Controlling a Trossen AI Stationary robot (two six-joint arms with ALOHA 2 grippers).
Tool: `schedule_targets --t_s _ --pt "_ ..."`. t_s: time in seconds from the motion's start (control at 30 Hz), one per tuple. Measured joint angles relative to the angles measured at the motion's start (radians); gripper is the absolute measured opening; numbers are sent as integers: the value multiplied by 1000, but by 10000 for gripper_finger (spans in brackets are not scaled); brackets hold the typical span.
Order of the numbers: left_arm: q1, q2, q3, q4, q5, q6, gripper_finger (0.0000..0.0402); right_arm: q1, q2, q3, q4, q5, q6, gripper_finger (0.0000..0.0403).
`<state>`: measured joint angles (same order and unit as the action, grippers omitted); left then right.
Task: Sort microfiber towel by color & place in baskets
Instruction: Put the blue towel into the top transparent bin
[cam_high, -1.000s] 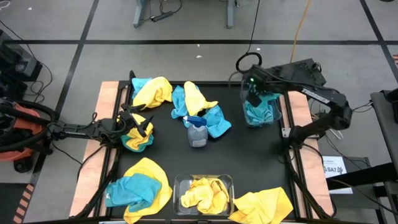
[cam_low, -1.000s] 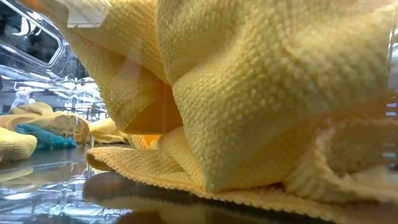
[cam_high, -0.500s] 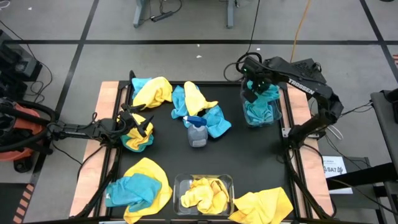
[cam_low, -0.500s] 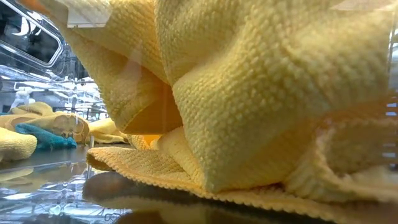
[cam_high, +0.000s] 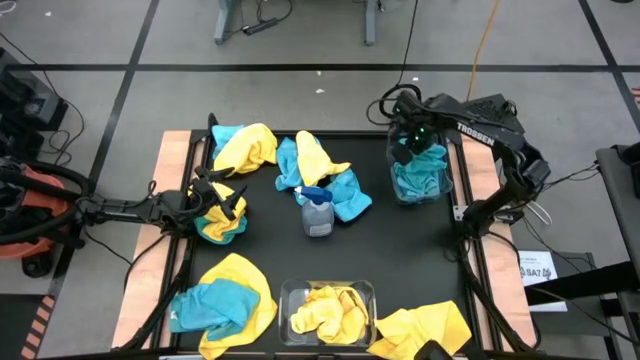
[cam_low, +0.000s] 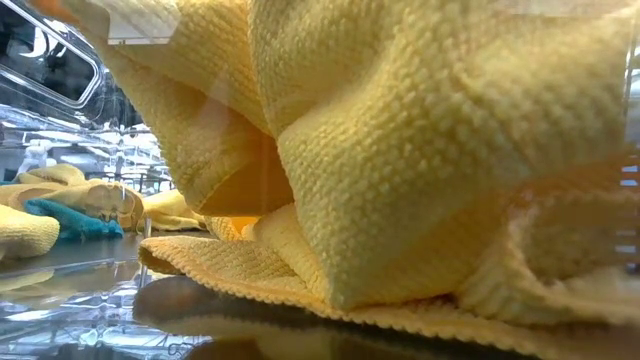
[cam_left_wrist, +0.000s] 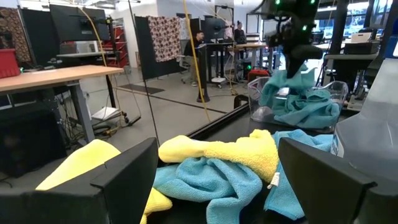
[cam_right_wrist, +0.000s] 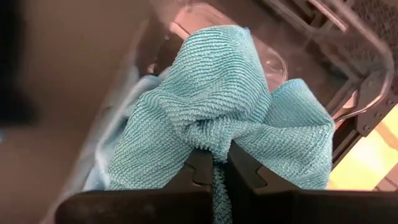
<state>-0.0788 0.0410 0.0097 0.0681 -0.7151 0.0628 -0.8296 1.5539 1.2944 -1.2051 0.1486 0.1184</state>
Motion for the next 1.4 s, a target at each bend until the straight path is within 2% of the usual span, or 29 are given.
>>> schedule_targets --t_s 0.3,0.73,0.9,1.4 --pt "0 0 0 0 0 0 338 -66 -1 -103 112 2 1 20" --pt "0 0 0 0 0 1 338 -86 -1 -232 306 -50 44 41" --pt "0 0 0 -1 0 2 338 -86 -1 -213 289 -50 52 80" --pt "0 0 0 -1 0 2 338 -78 -3 -162 298 -104 29 242"
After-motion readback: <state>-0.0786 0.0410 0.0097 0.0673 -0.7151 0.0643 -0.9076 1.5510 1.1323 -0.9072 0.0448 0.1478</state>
